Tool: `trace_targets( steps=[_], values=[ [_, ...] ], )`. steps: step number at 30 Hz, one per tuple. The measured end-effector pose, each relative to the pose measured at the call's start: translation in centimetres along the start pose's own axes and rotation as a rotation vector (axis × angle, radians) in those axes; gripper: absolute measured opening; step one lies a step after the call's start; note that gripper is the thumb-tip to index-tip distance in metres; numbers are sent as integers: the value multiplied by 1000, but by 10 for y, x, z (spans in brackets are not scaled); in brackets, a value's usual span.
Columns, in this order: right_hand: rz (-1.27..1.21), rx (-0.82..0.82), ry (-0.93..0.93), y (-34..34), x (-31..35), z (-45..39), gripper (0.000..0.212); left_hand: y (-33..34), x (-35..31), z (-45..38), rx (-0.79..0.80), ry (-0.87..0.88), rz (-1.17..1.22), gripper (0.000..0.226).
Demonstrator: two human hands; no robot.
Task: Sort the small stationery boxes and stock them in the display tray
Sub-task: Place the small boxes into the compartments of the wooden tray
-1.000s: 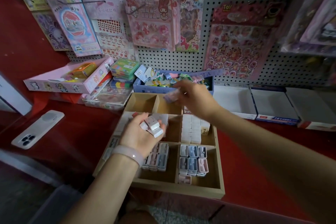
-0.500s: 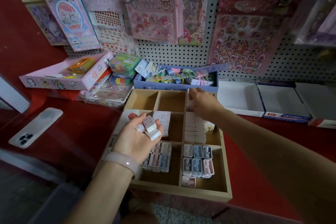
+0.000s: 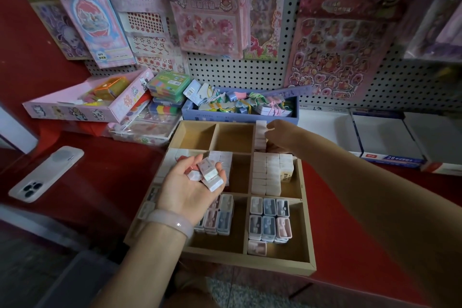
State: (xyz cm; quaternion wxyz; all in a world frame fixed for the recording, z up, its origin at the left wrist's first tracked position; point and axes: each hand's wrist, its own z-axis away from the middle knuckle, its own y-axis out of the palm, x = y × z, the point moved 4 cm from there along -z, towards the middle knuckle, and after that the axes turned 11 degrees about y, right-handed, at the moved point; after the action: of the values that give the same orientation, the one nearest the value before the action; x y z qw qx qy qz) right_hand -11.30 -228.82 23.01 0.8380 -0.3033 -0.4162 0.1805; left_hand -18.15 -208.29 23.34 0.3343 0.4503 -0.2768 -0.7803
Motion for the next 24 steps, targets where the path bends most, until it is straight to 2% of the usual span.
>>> trace_targets(
  steps=[4,6,7,8,10,12,20,24],
  values=[
    [169,-109,-46,-3,0,4,37,-2,-3,3,32,-1,15,31],
    [208,-235,-182,-5,8,19,31,-3,-4,5,39,-2,4,31],
    [188,-256,-314,-3,15,29,28,-3,-5,6,44,-2,1,30],
    [180,-217,-479,1,23,43,27,-3,-5,7,49,-2,-1,30],
    [252,-34,-782,17,35,73,33,0,-6,9,79,-6,-7,31],
    [341,104,-939,33,41,91,40,3,-5,14,133,-15,-38,34],
    [505,91,-991,53,53,109,38,-5,-13,27,171,-15,-90,40],
    [571,-35,-1026,64,62,114,26,-16,-21,25,103,-7,-90,35]
  ],
)
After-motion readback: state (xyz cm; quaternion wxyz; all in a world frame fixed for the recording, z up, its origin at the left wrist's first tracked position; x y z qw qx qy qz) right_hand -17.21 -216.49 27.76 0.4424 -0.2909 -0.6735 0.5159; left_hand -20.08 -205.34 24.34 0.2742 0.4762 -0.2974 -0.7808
